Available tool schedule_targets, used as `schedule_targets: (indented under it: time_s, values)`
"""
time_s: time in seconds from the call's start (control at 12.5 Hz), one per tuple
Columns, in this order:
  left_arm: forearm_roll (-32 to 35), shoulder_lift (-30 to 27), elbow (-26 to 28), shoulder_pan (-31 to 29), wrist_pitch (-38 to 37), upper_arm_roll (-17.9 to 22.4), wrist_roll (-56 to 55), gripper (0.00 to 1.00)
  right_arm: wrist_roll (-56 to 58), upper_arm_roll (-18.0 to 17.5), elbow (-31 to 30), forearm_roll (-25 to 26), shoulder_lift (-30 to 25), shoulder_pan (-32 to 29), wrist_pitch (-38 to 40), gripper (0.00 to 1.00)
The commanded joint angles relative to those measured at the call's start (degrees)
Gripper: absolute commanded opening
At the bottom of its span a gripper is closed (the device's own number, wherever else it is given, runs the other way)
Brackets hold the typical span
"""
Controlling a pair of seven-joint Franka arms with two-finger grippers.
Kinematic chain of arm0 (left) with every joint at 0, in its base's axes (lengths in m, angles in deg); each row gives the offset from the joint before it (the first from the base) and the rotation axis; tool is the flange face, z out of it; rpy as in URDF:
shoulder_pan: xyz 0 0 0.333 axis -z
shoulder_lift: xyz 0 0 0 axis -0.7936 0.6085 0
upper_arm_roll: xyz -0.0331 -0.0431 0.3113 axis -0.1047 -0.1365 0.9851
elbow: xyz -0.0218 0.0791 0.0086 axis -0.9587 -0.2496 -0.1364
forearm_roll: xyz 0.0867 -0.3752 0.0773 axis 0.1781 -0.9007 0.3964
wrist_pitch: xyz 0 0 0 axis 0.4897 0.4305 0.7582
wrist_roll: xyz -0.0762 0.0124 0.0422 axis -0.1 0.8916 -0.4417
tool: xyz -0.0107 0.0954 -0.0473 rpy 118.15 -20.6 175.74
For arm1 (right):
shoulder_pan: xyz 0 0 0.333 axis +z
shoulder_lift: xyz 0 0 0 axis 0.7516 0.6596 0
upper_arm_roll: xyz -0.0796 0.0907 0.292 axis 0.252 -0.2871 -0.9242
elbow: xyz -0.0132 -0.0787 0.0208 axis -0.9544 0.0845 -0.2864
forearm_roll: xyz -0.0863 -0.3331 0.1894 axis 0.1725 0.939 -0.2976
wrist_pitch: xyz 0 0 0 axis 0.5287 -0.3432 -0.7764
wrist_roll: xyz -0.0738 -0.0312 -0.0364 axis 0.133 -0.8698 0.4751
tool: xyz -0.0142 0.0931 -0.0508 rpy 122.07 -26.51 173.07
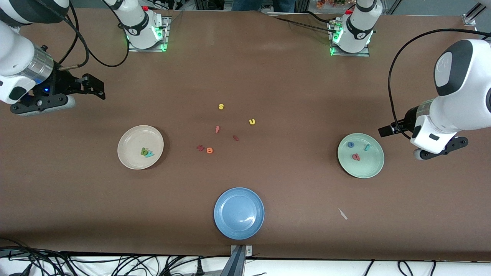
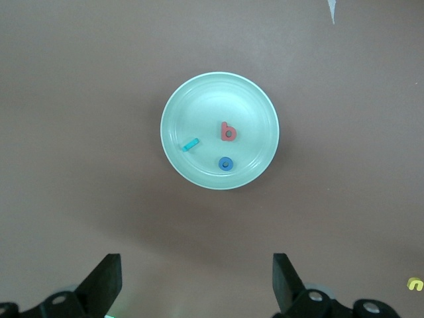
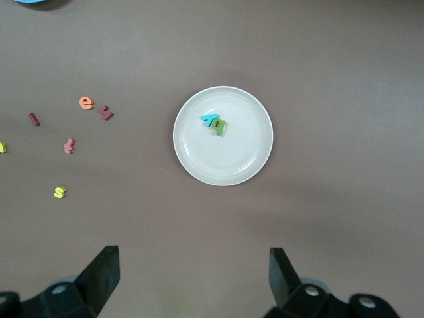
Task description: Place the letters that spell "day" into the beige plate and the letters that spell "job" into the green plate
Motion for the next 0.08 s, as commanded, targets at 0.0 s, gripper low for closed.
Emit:
schedule_targets:
  time_s: [0.0]
  values:
    - [-2.0, 2.0, -3.3, 0.5, -0.2, 0.5, 0.1, 1.00, -0.5, -0.5, 0.5, 0.9, 0.0, -0.3, 0.5, 1.00]
